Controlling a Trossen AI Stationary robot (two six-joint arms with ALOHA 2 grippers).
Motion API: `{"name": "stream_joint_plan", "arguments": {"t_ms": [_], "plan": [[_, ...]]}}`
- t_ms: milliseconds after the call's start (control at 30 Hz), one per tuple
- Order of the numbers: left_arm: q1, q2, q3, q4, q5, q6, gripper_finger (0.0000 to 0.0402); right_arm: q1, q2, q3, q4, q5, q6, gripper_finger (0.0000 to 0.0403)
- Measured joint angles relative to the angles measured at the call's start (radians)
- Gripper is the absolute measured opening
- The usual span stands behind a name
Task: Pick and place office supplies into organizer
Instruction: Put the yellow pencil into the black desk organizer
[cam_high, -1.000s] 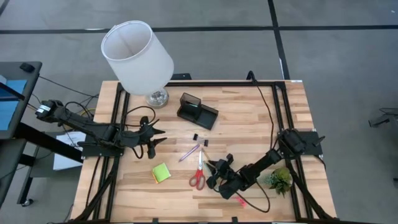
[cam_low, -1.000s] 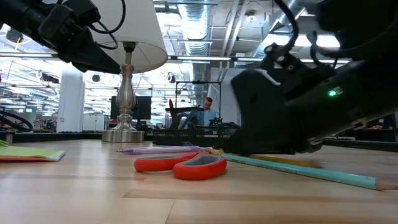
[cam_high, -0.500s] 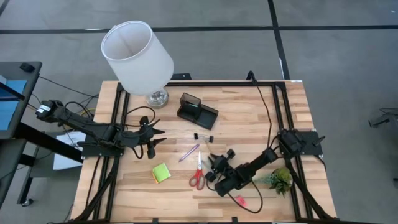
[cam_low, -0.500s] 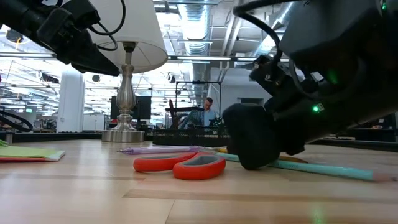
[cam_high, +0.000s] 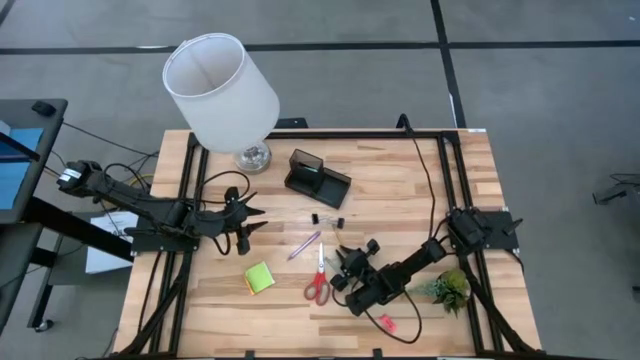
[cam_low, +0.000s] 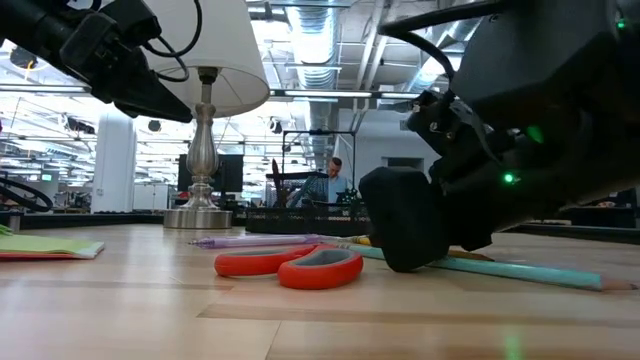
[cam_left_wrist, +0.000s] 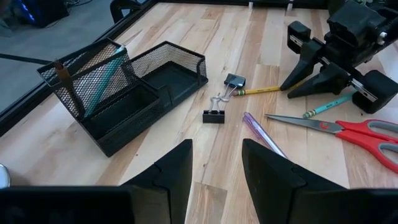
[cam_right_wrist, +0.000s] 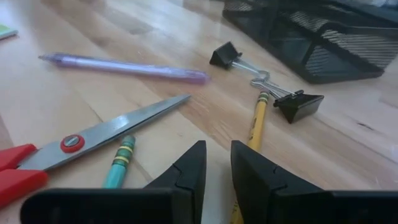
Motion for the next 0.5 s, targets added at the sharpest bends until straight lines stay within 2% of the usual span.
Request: {"name": "stream_joint_plan", "arguments": {"t_ms": [100, 300, 500], "plan": [[0.000, 0.000, 0.000, 0.000, 0.000, 0.000, 0.0132, 0.011, -0.013, 0.027, -0.014, 0.033, -0.055, 0.0070], [0.000, 0.000, 0.000, 0.001, 0.000, 0.000, 0.0132, 0.013, -0.061, 0.032, -0.066, 0.012, -0.105, 0.0070], [0.000, 0.000, 0.000, 0.001, 0.000, -0.001, 0.0132, -0.002, -0.072, 0.034, -0.252, -0.003, 0.107, 0.0070]]}}
